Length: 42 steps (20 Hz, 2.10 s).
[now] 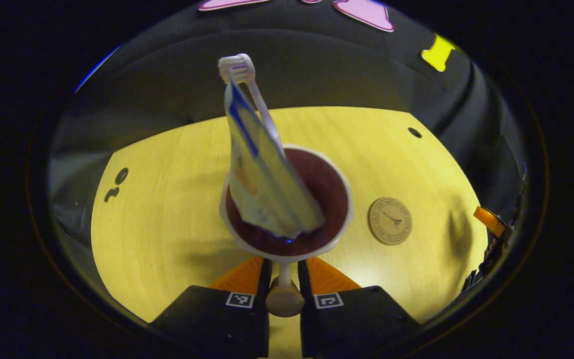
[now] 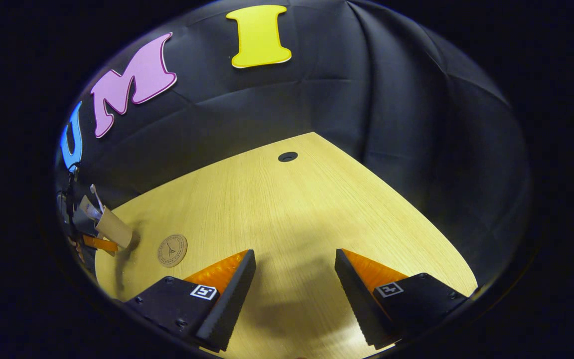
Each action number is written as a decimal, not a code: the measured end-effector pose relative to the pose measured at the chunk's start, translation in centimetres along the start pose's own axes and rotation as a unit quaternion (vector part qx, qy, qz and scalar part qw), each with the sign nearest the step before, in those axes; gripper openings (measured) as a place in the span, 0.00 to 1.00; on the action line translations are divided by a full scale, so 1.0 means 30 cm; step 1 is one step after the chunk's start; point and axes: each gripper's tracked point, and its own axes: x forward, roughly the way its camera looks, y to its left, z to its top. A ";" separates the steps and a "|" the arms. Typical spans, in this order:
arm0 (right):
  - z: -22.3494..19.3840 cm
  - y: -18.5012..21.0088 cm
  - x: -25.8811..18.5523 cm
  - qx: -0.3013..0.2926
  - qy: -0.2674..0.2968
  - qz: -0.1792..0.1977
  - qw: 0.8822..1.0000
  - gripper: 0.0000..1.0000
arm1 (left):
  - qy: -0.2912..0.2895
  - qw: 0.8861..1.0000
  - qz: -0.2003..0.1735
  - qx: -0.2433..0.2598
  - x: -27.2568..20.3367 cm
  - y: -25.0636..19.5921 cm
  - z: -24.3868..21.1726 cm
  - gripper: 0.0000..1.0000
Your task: Put the toothbrush and toothpaste on the desktop into the cup, then pick up the cup and place it on the coaster on the desktop.
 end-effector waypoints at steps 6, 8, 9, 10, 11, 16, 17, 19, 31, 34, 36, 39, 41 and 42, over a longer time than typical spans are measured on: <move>-0.012 -0.009 -0.018 -0.001 0.002 0.003 1.000 0.98 | -0.001 0.995 -0.052 0.081 0.040 -0.236 0.045 0.29; -0.022 -0.024 -0.019 -0.002 0.007 -0.003 1.000 0.98 | 0.006 0.992 -0.067 0.109 0.054 -0.313 0.041 0.29; -0.021 -0.030 -0.022 0.000 0.005 -0.005 1.000 0.98 | 0.012 0.990 -0.075 0.121 0.059 -0.342 0.030 0.29; -0.017 -0.031 -0.022 0.001 0.004 -0.005 1.000 0.98 | 0.019 0.987 -0.083 0.133 0.067 -0.370 0.024 0.29; -0.017 -0.034 -0.026 0.000 0.003 -0.004 1.000 0.98 | 0.025 0.985 -0.091 0.145 0.079 -0.402 0.016 0.34; -0.039 -0.045 -0.045 -0.002 0.005 -0.002 1.000 0.98 | 0.062 0.976 -0.091 0.190 0.138 -0.493 -0.013 0.29; -0.046 -0.046 -0.051 -0.001 0.006 -0.002 1.000 0.98 | 0.066 0.975 -0.090 0.191 0.144 -0.498 -0.012 0.34; -0.058 -0.049 -0.056 -0.001 0.009 0.000 1.000 0.98 | 0.074 0.975 -0.089 0.188 0.164 -0.504 -0.006 0.30; -0.063 -0.030 -0.108 -0.005 0.003 0.008 1.000 0.98 | 0.031 0.987 -0.068 0.143 0.099 -0.485 0.078 0.83; -0.036 0.002 -0.158 -0.008 -0.006 0.016 1.000 0.98 | 0.006 0.991 -0.057 0.124 0.045 -0.467 0.094 0.96; -0.004 0.028 -0.203 -0.012 -0.019 0.022 1.000 0.98 | -0.023 0.992 -0.045 0.112 -0.036 -0.435 0.108 0.96; 0.043 0.076 -0.282 -0.021 -0.035 0.032 0.999 0.98 | -0.071 0.992 -0.030 0.096 -0.200 -0.384 0.135 0.96; 0.068 0.117 -0.345 -0.028 -0.043 0.040 0.998 0.98 | -0.110 0.990 -0.019 0.084 -0.330 -0.347 0.142 0.96; 0.082 0.146 -0.376 -0.033 -0.049 0.045 0.997 0.98 | -0.136 0.988 -0.015 0.076 -0.388 -0.329 0.137 0.96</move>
